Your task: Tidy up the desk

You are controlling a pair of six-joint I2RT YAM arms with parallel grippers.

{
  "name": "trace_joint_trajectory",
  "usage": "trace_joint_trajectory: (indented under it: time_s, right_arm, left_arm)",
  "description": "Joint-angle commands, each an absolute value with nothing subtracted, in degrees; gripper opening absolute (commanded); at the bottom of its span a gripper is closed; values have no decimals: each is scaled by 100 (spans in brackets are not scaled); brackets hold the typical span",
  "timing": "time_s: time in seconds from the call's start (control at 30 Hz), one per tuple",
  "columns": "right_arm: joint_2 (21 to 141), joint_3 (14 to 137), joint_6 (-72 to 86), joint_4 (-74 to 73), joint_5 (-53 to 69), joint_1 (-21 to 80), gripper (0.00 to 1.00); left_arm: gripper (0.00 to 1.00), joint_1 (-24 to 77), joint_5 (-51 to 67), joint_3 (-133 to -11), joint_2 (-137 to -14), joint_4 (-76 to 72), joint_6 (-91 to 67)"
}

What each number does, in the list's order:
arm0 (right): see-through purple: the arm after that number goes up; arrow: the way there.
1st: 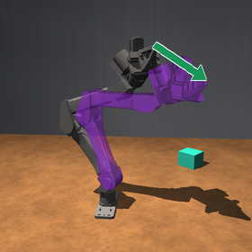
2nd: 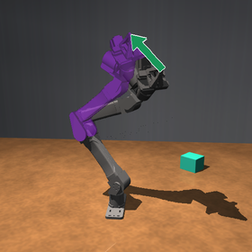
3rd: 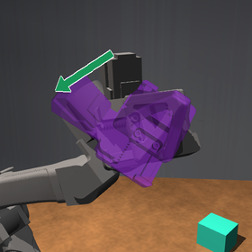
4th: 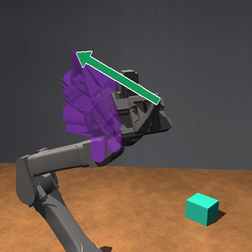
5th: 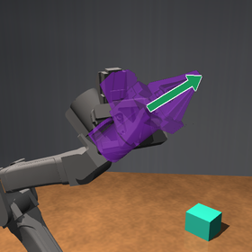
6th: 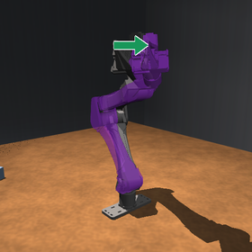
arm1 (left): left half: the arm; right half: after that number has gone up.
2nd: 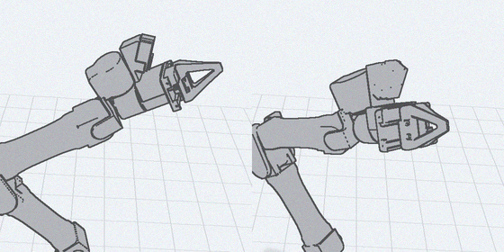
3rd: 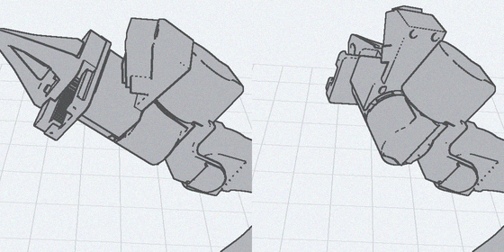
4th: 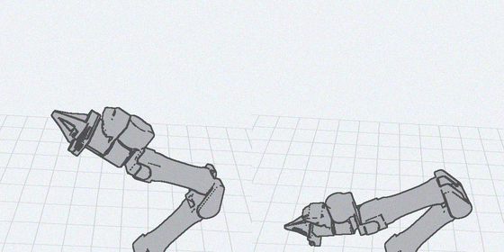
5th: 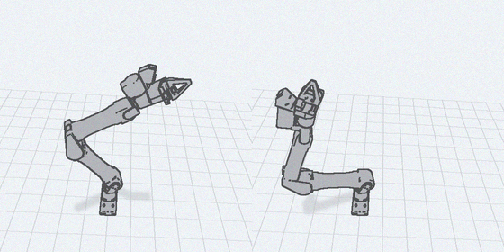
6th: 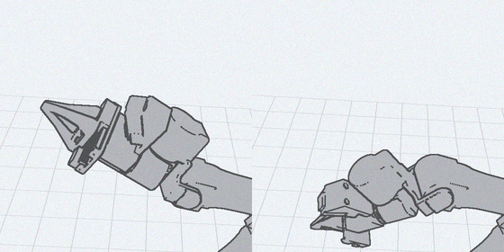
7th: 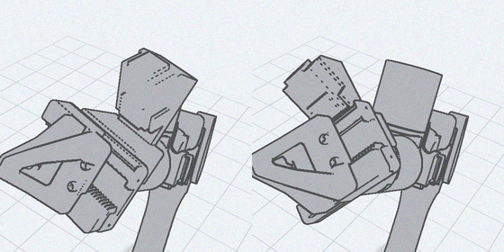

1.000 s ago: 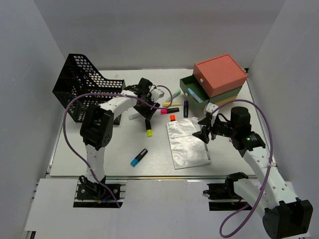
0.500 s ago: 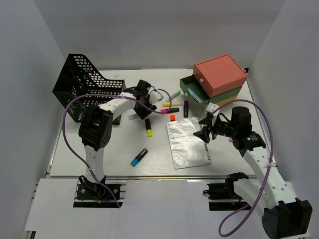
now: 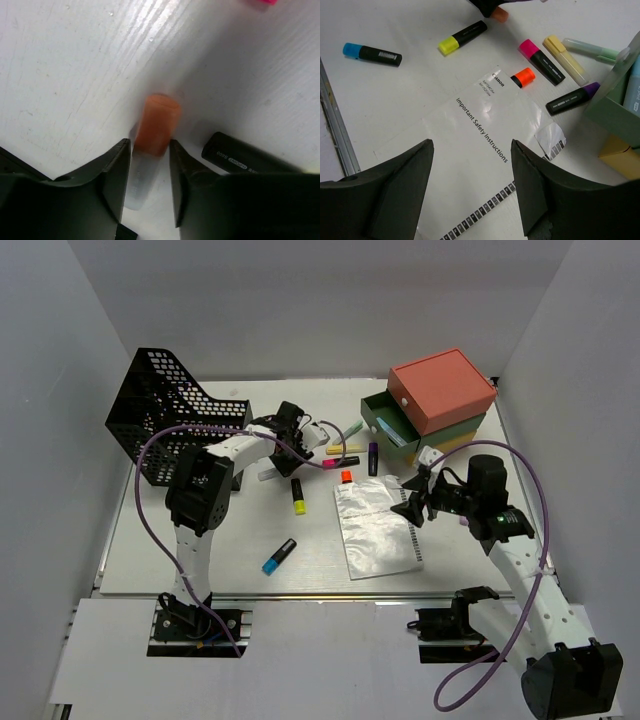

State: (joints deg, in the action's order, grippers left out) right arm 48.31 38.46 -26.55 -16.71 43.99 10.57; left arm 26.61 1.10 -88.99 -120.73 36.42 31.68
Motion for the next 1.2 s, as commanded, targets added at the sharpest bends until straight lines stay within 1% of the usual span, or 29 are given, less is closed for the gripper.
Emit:
trace_joint_trajectory:
  time_s: [0.0,0.07,0.1,0.13,0.23,0.3,0.33,0.4,0.43,0.5,0.53,0.7,0.73,0.77,0.8,0.83,0.87,0.9,0.93,1.0,1.03,1.17]
  right_arm:
    - [4737,3841,-2742,-1635,4614,993,69]
    - [4746,3841,-2733,-1652,4632,993,69]
    - [4729,3850,-2751,-1661,4649,967,69]
    - [4737,3850,-2751,-1661,4658,958,69]
    - [4685,3832,-2760,-1644,4676,914,69]
    - [4658,3823,-2638,-1548,4536,888,68]
    - [4641,3823,-2480,-1451,4448,844,68]
    - [4650,3832,-2339,-1345,4053,826,63]
    - [4641,3832,-2268,-1310,3913,783,47]
    - [4641,3832,-2119,-1204,3667,756,12]
    - [4615,3832,-2066,-1169,3587,704,0]
    - [4518,3771,-1645,-862,2797,493,0]
    - [4500,3744,-1591,-818,2699,475,0]
    - [4483,3735,-1547,-774,2620,396,0]
    - [4482,3735,-1477,-695,2506,387,0]
    - [4448,3683,-1459,-677,2470,361,0]
    - [4439,3674,-1450,-651,2452,291,0]
    - [4430,3665,-1415,-642,2435,264,0]
    - [4430,3656,-1406,-615,2426,246,0]
    - [4438,3665,-1371,-606,2356,168,0]
    - [4430,3656,-1362,-589,2338,115,0]
    - [4403,3639,-1318,-563,2364,70,0]
  left_arm:
    - [45,2637,281,-8886,-12076,3647,3226]
    - [35,2637,237,-8894,-12085,3639,3138]
    - [25,2637,220,-8921,-12076,3647,3103]
    - [19,2585,202,-8947,-12067,3639,3059]
    - [6,2584,88,-9096,-11927,3595,2866]
    - [0,2584,-184,-9228,-11734,3516,2576]
    - [0,2584,-211,-9368,-11655,3446,2349]
    - [0,2584,-115,-9483,-11322,3314,2015]
    - [0,2584,-19,-9527,-11207,3139,1682]
    - [0,2584,603,-9501,-10839,2937,1329]
    - [0,2584,807,-9475,-10741,2727,910]
    - [0,2637,2098,-9633,-10538,2198,-726]
    - [0,2698,2544,-9668,-10590,1884,-1286]
    - [0,2698,2758,-9659,-10591,1681,-1588]
    - [0,2759,2925,-9616,-10608,1122,-1956]
    - [0,2760,3231,-9546,-10635,751,-2787]
    - [0,2760,3347,-9441,-10643,312,-3212]
    - [0,2760,3410,-9196,-10652,-623,-3687]
    - [0,2760,3462,-9063,-10705,-1103,-4527]
    - [0,2812,3393,-8895,-10827,-2138,-5261]
    - [0,2812,3358,-8938,-11037,-2318,-5795]
    - [0,2988,3138,-9430,-11556,-2391,-6529]
